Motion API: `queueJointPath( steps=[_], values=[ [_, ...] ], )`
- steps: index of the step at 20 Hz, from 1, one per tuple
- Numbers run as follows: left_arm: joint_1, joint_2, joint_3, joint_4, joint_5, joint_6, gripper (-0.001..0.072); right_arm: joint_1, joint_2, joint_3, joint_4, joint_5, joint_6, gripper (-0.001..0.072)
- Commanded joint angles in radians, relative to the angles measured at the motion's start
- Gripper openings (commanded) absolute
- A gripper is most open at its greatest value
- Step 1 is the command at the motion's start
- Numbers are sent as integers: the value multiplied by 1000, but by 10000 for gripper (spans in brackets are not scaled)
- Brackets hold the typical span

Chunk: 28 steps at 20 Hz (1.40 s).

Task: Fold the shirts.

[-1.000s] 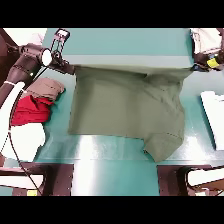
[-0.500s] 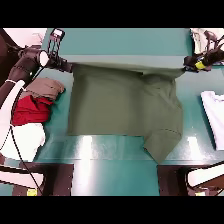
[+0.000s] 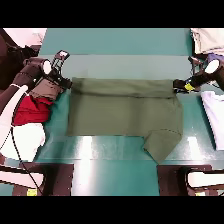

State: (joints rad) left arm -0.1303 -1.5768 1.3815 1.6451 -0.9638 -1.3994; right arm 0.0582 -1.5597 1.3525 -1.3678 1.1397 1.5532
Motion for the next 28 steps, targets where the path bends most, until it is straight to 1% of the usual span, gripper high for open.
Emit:
queueJointPath(
  steps=[1, 2, 3, 5, 6, 7, 9, 11, 12, 13, 14, 16, 17, 20, 23, 27, 28],
  values=[
    [-2, 2, -9, -11, -31, -43, 541, -2, 10, -58, 95, -47, 2, 82],
    [-1, 8, -9, -7, -53, -45, 542, -11, 10, -47, 120, -36, 3, 319],
    [3, 22, -6, -1, -87, -47, 542, -24, 11, -24, 149, 7, 2, 456],
    [37, 73, -2, -12, -165, -71, 541, -64, 45, 16, 173, 108, -10, 450],
    [67, 111, -8, -49, -204, -78, 541, -81, 83, 14, 169, 134, -17, 449],
    [102, 154, -33, -117, -227, -74, 541, -105, 132, -2, 174, 146, -26, 449],
    [163, 246, -131, -284, -256, -26, 541, -145, 244, -60, 174, 174, -54, 447],
    [211, 337, -273, -468, -296, 66, 541, -174, 344, -132, 173, 181, -84, 446],
    [232, 379, -356, -529, -305, 101, 541, -183, 388, -169, 175, 179, -96, 444],
    [253, 414, -438, -543, -303, 101, 541, -185, 426, -203, 189, 174, -106, 399],
    [278, 436, -509, -546, -301, 98, 541, -186, 457, -232, 204, 168, -114, 309],
    [324, 447, -639, -626, -278, 109, 541, -185, 499, -274, 246, 159, -124, 302],
    [339, 447, -695, -667, -258, 141, 541, -185, 513, -292, 275, 150, -130, 302],
    [343, 447, -797, -676, -237, 154, 541, -185, 525, -299, 306, 147, -134, 303],
    [335, 447, -840, -683, -221, 159, 541, -185, 525, -299, 304, 150, -134, 303],
    [247, 447, -840, -719, -167, 158, 537, -186, 525, -299, 290, 196, -132, 303],
    [222, 447, -840, -726, -157, 148, 379, -190, 525, -300, 279, 222, -127, 304]
  ],
)
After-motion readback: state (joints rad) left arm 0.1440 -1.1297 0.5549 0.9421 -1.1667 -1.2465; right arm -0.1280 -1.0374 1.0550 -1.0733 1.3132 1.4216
